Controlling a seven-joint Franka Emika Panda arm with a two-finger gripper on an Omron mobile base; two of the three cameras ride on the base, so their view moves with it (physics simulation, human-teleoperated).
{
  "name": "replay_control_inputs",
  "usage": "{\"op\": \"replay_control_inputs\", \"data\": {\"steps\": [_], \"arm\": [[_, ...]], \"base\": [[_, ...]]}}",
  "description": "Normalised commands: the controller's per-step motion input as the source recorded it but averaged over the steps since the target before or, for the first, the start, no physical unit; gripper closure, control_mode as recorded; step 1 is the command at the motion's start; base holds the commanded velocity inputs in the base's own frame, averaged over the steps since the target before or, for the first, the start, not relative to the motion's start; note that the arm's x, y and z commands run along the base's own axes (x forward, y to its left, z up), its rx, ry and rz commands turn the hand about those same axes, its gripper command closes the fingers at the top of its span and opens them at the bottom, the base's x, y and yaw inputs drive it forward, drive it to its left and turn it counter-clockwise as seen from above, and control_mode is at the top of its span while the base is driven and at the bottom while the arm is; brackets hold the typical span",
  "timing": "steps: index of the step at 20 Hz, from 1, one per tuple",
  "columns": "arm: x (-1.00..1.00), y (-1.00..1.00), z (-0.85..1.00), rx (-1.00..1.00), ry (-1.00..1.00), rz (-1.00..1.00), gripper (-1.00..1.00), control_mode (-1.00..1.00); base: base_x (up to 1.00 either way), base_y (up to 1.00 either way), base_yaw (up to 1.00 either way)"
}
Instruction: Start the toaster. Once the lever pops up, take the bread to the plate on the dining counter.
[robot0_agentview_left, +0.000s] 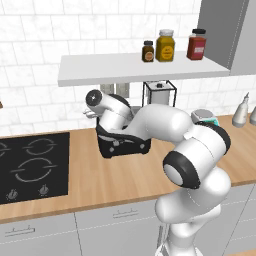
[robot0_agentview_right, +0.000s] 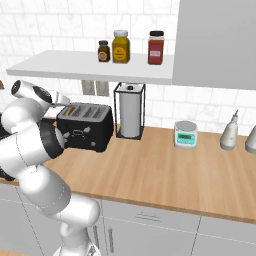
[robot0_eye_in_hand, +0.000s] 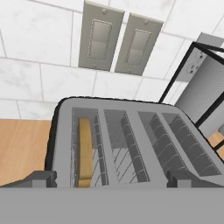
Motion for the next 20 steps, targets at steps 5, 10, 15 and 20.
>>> {"op": "replay_control_inputs", "data": {"steps": [5,10,15,20], "arm": [[0.00,0.00,0.00,0.00,0.00,0.00,-1.00,-1.00],[0.00,0.00,0.00,0.00,0.00,0.00,-1.00,-1.00],[0.00,0.00,0.00,0.00,0.00,0.00,-1.00,-1.00],[0.00,0.00,0.00,0.00,0.00,0.00,-1.00,-1.00]], "base": [[0.00,0.00,0.00],[0.00,0.00,0.00],[0.00,0.00,0.00],[0.00,0.00,0.00]]}}
